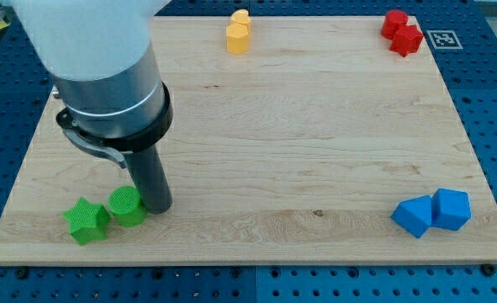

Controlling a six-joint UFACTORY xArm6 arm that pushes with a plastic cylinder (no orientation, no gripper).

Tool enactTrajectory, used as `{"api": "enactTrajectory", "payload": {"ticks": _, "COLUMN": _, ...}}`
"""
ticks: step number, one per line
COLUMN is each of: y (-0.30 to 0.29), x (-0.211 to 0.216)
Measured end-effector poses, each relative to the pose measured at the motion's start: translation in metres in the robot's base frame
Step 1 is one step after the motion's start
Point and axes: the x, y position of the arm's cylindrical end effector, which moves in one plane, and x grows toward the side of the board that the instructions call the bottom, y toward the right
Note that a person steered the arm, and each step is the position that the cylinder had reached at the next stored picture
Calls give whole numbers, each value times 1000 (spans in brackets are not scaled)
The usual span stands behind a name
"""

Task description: Move your arm to the blue cube

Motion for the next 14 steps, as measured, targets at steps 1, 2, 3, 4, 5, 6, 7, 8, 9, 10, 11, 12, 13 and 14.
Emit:
{"api": "enactTrajectory", "payload": {"ticks": 1, "y": 10, "x": 1}}
{"api": "enactTrajectory", "payload": {"ticks": 2, "y": 77, "x": -18}}
{"api": "enactTrajectory", "payload": {"ticks": 3, "y": 149, "x": -51}}
{"api": "enactTrajectory", "payload": {"ticks": 4, "y": 229, "x": -71}}
{"api": "enactTrajectory", "payload": {"ticks": 5, "y": 310, "x": -72}}
{"api": "enactTrajectory", "payload": {"ticks": 6, "y": 401, "x": -72}}
{"api": "enactTrajectory", "payload": {"ticks": 7, "y": 435, "x": -31}}
{"api": "enactTrajectory", "payload": {"ticks": 8, "y": 435, "x": 13}}
{"api": "enactTrajectory", "payload": {"ticks": 9, "y": 435, "x": 14}}
{"api": "enactTrajectory", "payload": {"ticks": 10, "y": 429, "x": 14}}
{"api": "enactTrajectory", "payload": {"ticks": 11, "y": 414, "x": 19}}
{"api": "enactTrajectory", "payload": {"ticks": 12, "y": 402, "x": 21}}
{"api": "enactTrajectory", "payload": {"ticks": 13, "y": 399, "x": 21}}
{"api": "enactTrajectory", "payload": {"ticks": 14, "y": 397, "x": 21}}
